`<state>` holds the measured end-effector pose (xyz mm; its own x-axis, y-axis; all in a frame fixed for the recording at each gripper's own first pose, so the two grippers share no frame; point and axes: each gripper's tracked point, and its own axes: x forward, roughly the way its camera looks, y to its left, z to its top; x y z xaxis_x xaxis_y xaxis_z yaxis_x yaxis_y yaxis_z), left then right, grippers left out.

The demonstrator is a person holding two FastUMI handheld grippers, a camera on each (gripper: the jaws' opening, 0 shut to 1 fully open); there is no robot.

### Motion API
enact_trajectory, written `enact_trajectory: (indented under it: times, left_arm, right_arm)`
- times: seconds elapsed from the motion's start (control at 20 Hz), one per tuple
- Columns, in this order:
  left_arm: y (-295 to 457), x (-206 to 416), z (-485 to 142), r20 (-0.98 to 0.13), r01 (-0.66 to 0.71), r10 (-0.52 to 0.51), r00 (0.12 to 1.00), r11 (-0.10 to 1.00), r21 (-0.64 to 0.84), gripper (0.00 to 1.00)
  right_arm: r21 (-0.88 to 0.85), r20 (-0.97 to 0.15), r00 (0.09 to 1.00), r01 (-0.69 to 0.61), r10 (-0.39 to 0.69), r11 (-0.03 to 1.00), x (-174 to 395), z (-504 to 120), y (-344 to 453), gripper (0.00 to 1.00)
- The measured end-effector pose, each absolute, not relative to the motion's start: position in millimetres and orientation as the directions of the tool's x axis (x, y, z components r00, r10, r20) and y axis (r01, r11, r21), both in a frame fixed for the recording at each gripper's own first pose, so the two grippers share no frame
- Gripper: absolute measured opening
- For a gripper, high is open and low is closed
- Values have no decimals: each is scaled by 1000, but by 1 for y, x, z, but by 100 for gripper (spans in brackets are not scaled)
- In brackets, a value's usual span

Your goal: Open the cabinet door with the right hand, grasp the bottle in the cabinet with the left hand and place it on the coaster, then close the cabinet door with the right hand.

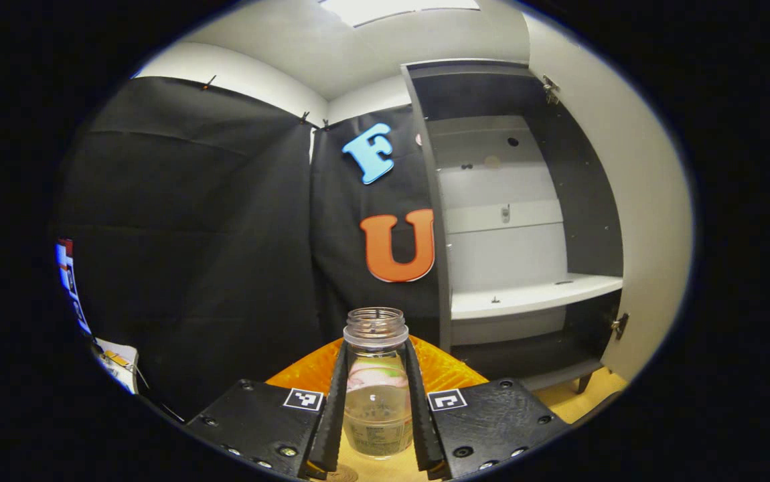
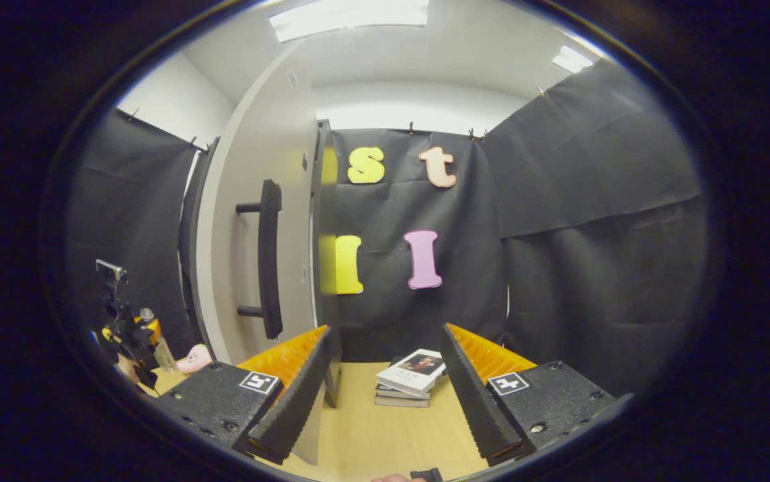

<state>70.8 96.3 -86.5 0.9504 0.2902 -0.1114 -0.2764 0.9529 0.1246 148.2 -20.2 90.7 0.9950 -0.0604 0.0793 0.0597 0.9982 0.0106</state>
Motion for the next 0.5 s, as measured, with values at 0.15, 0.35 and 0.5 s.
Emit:
enact_trajectory:
  times: [0.15, 0.35, 0.5]
  left_arm:
    - [123, 44, -107, -80, -366, 375, 924, 924, 110, 42]
    - [151, 16, -147, -72, -450, 457, 886, 888, 98, 42]
    - [171, 0, -181, -96, -492, 505, 858, 860, 131, 42]
  right_arm:
    - [16, 97, 991, 88, -89, 996, 144, 102, -24, 99]
    - [41, 108, 991, 74, -78, 996, 140, 121, -21, 99]
    - [46, 100, 990, 93, -97, 995, 138, 125, -19, 99]
